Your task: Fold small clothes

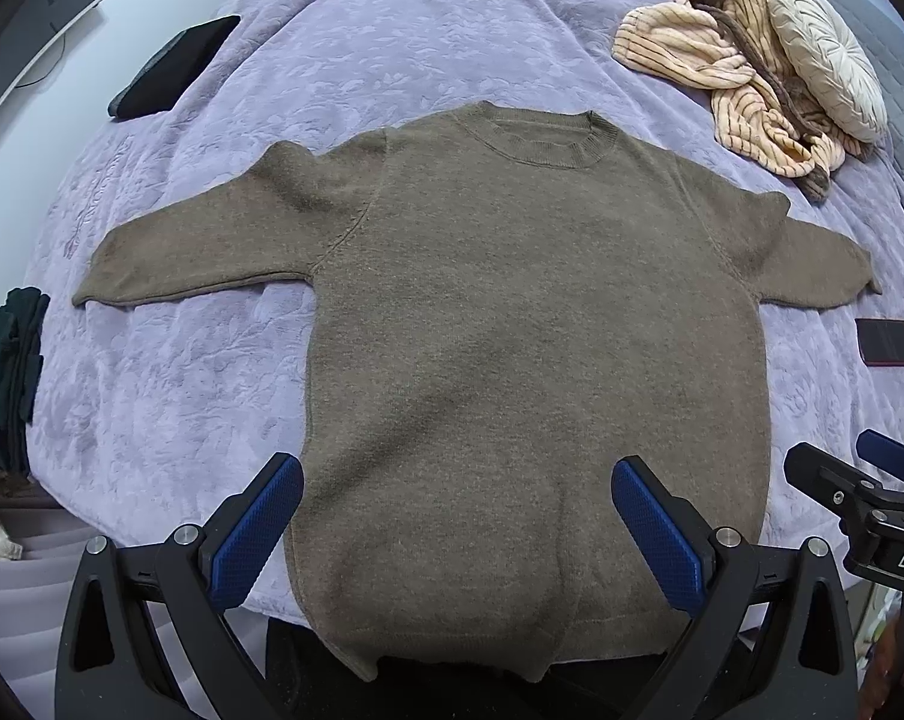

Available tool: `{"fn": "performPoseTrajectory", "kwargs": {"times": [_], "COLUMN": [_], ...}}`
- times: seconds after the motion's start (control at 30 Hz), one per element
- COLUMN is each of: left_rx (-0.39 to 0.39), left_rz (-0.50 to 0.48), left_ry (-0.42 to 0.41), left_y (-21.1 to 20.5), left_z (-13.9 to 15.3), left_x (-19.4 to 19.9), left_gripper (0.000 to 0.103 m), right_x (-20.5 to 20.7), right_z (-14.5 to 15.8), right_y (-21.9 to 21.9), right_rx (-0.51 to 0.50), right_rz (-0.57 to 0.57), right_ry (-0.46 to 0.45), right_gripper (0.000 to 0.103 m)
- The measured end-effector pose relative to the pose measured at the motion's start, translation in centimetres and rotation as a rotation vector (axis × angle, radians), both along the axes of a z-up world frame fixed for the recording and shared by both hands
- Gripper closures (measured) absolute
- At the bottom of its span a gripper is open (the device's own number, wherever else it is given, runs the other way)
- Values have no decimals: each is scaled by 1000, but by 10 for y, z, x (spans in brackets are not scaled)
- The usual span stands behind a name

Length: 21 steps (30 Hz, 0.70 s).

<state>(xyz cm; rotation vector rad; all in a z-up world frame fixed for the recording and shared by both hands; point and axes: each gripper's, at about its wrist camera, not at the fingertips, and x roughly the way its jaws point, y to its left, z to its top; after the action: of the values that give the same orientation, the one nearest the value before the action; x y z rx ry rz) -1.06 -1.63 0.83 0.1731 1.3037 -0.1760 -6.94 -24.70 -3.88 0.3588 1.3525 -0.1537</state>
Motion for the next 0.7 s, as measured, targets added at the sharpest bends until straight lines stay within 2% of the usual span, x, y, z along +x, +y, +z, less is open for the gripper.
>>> {"fn": "performPoseTrajectory", "kwargs": {"times": [0.7], "left_rx": [7], "left_rz": [-7], "left_ry": [25], "left_y": [-5], "left_z": [-6], "left_x": [-3], "left_gripper": [0], "right_x": [-4], "right_z": [-8], "right_y": [2], "right_rx": [9], "right_rz": [6], "right_ry": [29], "right_gripper": [0]}}
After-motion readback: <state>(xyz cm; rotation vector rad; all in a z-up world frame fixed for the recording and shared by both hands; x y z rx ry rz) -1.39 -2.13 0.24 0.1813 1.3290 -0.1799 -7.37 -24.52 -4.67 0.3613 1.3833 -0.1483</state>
